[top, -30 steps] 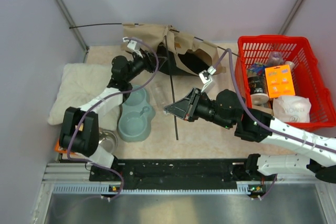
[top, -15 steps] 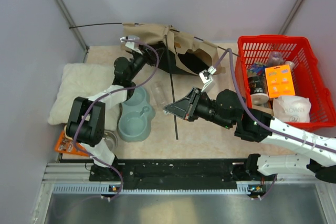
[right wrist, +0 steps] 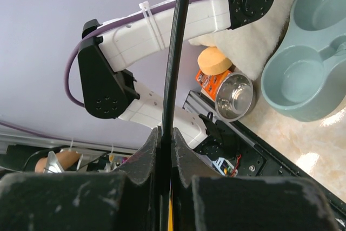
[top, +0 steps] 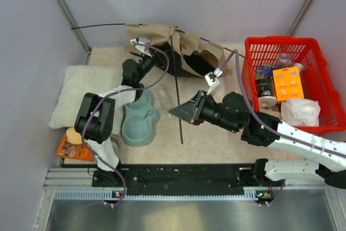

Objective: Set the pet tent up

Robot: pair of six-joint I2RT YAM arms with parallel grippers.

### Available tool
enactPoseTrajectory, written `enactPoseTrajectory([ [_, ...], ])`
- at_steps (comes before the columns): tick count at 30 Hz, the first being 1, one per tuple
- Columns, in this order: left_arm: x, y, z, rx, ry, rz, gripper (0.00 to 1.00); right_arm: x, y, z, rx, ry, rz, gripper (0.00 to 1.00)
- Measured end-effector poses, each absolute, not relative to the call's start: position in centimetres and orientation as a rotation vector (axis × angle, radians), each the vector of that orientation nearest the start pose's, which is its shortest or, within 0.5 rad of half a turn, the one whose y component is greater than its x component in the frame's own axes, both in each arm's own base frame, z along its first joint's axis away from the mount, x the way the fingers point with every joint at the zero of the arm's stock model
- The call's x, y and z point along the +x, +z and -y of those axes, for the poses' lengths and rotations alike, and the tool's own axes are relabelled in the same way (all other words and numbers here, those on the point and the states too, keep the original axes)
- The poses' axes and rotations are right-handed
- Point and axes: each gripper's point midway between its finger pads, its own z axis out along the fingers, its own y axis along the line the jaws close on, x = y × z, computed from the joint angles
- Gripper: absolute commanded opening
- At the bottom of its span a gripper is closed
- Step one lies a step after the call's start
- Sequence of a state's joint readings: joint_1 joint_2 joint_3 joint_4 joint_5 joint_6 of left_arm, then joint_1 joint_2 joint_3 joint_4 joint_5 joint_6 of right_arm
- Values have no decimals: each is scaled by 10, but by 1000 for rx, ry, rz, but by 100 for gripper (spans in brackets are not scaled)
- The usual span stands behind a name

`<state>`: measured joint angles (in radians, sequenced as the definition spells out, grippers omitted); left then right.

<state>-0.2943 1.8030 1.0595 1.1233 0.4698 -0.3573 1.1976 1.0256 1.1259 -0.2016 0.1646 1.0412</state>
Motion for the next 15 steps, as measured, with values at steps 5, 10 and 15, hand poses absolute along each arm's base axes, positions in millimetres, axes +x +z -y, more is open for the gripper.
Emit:
enactPoseTrajectory([
  [5, 481, 305, 239, 372, -793, -1184, 47, 129, 375, -349, -8, 1487, -1929, 0],
  [10, 487, 310, 234, 349, -710, -1153, 52, 130, 375, -349, -8, 1486, -1930, 0],
  [15, 490, 313, 233, 335, -651, -1137, 49, 130, 375, -349, -6, 1485, -1929, 0],
])
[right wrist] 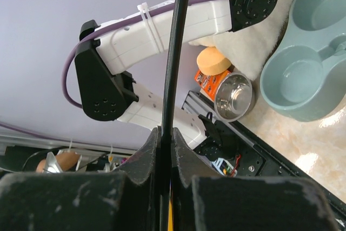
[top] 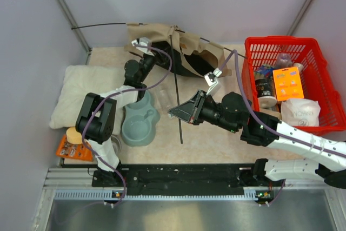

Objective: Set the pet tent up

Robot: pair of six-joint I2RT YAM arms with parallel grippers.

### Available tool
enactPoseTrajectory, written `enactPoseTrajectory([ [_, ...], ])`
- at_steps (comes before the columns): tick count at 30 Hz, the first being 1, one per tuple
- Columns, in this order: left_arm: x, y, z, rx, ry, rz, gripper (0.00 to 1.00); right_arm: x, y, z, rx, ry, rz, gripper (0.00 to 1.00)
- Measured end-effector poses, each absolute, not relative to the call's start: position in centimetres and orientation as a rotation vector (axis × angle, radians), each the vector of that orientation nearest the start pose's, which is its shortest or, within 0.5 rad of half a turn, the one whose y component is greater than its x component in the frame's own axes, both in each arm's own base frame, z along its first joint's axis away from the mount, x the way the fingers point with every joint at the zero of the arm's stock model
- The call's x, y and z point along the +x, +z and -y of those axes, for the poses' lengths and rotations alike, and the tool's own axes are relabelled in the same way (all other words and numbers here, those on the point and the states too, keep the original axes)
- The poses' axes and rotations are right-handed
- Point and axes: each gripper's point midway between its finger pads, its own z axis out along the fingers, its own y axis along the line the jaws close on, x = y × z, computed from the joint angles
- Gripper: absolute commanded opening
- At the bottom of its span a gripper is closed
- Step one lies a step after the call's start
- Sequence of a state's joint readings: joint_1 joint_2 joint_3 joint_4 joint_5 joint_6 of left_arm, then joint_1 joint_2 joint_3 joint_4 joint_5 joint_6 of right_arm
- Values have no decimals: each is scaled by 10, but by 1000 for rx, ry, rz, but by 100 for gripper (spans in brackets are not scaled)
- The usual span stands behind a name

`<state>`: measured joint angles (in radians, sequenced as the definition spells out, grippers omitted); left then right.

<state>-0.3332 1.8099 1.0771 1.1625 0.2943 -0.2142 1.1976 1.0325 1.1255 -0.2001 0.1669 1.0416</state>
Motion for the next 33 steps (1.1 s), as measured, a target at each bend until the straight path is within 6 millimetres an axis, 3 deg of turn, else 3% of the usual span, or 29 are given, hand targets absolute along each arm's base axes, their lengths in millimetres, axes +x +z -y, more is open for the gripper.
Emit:
enactPoseTrajectory([
  [8, 487, 315, 237, 367, -668, -1099, 10, 130, 376, -349, -4, 1488, -1926, 0],
  [9, 487, 313, 240, 379, -680, -1100, 1, 130, 376, -349, -3, 1489, -1925, 0],
  [19, 485, 302, 249, 421, -722, -1122, 0, 130, 376, -350, 0, 1491, -1925, 0],
  [21, 485, 302, 249, 421, -722, -1122, 13, 130, 376, -350, 1, 1494, -1924, 0],
  [24, 487, 302, 247, 411, -708, -1123, 42, 130, 374, -350, 3, 1493, -1926, 0],
  [28, 489, 299, 240, 385, -670, -1134, 50, 130, 375, -351, 4, 1495, -1925, 0],
  [33, 490, 302, 227, 354, -586, -1127, 49, 131, 374, -351, 5, 1497, -1924, 0],
])
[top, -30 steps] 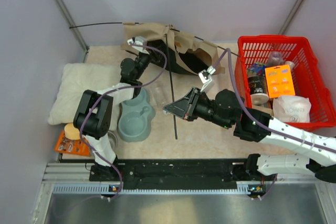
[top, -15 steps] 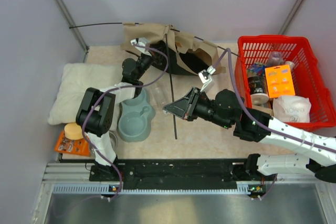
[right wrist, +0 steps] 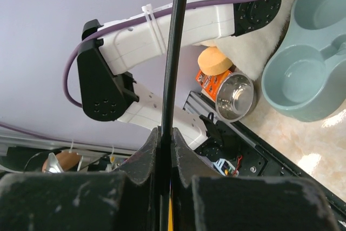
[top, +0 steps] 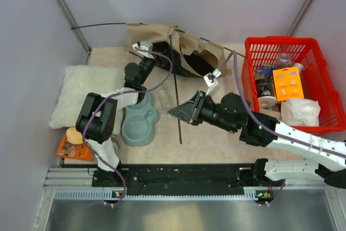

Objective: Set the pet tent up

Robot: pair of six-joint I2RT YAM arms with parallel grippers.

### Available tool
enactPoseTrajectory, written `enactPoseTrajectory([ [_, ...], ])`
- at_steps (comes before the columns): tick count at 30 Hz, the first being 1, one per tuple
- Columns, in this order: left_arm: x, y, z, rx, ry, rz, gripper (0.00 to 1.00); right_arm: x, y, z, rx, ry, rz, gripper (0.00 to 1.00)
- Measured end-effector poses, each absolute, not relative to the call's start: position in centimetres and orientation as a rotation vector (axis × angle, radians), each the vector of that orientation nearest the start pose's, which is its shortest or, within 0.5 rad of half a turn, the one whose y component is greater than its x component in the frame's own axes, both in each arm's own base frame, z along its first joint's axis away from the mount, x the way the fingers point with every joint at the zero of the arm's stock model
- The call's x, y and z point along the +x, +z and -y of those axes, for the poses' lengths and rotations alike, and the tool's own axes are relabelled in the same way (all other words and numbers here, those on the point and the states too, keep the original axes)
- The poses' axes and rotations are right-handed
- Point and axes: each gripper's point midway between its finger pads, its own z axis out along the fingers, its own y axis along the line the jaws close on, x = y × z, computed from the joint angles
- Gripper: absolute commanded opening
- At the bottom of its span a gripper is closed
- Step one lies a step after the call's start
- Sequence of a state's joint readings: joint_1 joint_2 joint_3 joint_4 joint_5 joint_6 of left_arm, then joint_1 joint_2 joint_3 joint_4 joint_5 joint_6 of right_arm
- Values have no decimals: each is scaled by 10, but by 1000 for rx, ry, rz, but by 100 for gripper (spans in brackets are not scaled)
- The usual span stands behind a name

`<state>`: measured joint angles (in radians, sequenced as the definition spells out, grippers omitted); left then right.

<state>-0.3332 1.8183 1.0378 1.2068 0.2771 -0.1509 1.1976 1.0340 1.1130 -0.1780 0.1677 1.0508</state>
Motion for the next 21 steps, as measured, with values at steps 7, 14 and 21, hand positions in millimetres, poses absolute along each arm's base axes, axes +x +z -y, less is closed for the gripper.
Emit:
enactPoseTrajectory([
  [7, 491, 314, 218, 349, -517, -1068, 41, 131, 365, -352, 4, 1485, -1939, 0],
  [14, 494, 323, 231, 396, -555, -1020, 38, 131, 366, -352, 6, 1486, -1937, 0],
  [21, 500, 321, 237, 416, -573, -1016, 37, 133, 366, -351, 11, 1481, -1935, 0],
])
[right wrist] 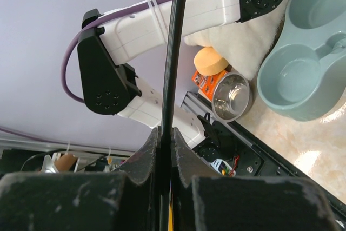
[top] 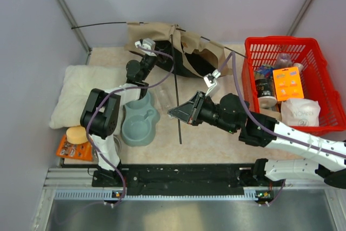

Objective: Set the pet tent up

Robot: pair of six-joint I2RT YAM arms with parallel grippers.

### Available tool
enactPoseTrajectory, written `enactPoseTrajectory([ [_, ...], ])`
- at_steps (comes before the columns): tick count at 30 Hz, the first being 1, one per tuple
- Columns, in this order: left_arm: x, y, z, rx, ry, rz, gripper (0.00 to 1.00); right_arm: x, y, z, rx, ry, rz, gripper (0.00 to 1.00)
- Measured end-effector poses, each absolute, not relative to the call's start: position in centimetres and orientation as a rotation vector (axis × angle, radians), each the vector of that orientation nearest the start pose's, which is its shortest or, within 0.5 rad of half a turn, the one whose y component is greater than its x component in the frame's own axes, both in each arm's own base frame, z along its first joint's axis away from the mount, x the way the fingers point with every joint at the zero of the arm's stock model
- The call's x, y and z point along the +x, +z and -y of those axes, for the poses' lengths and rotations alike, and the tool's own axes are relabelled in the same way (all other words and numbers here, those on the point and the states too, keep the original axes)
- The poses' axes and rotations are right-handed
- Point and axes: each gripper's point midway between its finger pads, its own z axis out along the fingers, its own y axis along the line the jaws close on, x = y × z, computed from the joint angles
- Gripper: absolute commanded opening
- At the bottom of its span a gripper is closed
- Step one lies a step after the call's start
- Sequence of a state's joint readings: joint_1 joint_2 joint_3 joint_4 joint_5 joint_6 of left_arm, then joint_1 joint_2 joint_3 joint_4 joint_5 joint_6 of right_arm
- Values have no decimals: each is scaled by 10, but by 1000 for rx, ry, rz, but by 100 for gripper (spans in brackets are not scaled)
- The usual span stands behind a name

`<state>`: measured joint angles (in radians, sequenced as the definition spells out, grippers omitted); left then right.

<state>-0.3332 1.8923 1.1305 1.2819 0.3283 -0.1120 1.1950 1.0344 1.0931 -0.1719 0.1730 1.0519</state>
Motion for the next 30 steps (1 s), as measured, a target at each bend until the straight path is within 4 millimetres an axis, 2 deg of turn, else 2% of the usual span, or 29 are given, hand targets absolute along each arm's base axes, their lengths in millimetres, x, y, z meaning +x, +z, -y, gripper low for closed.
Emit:
enactPoseTrajectory([
  [6, 501, 318, 237, 417, -570, -1025, 22, 133, 366, -351, 11, 1481, -1935, 0],
  [9, 502, 314, 238, 420, -568, -1032, 9, 133, 366, -351, 12, 1481, -1935, 0],
  [10, 502, 314, 238, 421, -569, -1034, 0, 133, 366, -351, 12, 1480, -1935, 0],
  [19, 498, 306, 241, 440, -591, -1062, 0, 135, 366, -350, 16, 1478, -1933, 0],
  [22, 480, 295, 239, 441, -627, -1117, 0, 134, 366, -351, 13, 1481, -1933, 0],
  [25, 458, 293, 235, 438, -674, -1181, 0, 134, 368, -351, 10, 1492, -1925, 0],
  [30, 417, 317, 230, 437, -745, -1245, 0, 134, 370, -353, 13, 1515, -1905, 0],
])
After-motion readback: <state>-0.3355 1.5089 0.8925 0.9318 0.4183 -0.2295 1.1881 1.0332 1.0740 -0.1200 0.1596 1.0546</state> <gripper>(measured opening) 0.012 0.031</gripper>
